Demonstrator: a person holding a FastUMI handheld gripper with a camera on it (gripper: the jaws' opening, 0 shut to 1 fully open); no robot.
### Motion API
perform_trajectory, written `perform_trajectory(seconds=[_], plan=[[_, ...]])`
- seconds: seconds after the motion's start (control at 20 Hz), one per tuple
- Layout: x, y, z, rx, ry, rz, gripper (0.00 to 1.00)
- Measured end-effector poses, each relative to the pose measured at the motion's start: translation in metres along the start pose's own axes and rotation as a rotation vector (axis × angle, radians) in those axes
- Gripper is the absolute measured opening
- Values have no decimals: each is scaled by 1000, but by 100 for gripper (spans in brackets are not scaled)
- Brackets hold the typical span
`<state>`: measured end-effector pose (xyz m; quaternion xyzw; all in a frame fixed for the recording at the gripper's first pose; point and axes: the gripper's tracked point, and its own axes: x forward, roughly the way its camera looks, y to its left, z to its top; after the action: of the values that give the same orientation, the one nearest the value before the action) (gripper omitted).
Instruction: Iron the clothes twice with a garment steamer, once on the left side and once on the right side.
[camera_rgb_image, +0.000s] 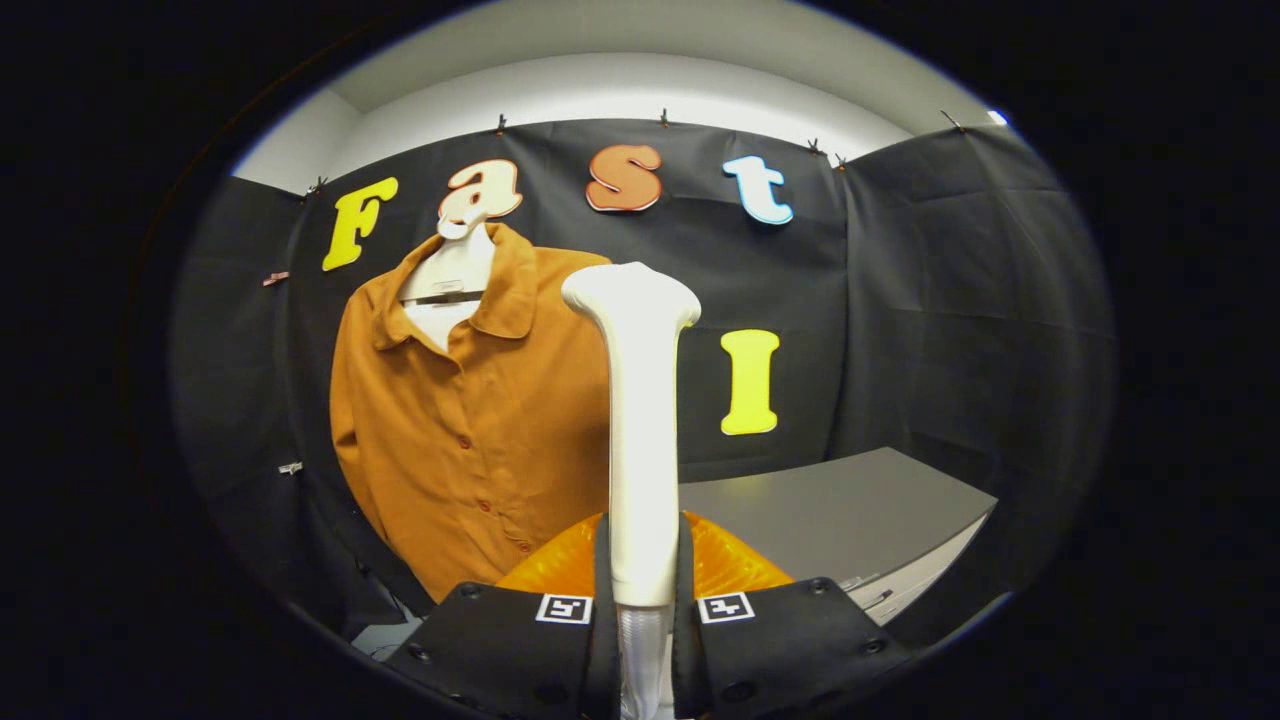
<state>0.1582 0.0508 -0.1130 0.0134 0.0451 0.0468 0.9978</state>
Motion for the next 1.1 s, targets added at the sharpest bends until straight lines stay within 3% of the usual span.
perform_trajectory(seconds=[0.45,0.8,1.1], plan=[[48,63,-33,-79,5,14,24],[70,69,-64,-107,43,-20,24],[76,68,-124,-106,173,-20,24]])
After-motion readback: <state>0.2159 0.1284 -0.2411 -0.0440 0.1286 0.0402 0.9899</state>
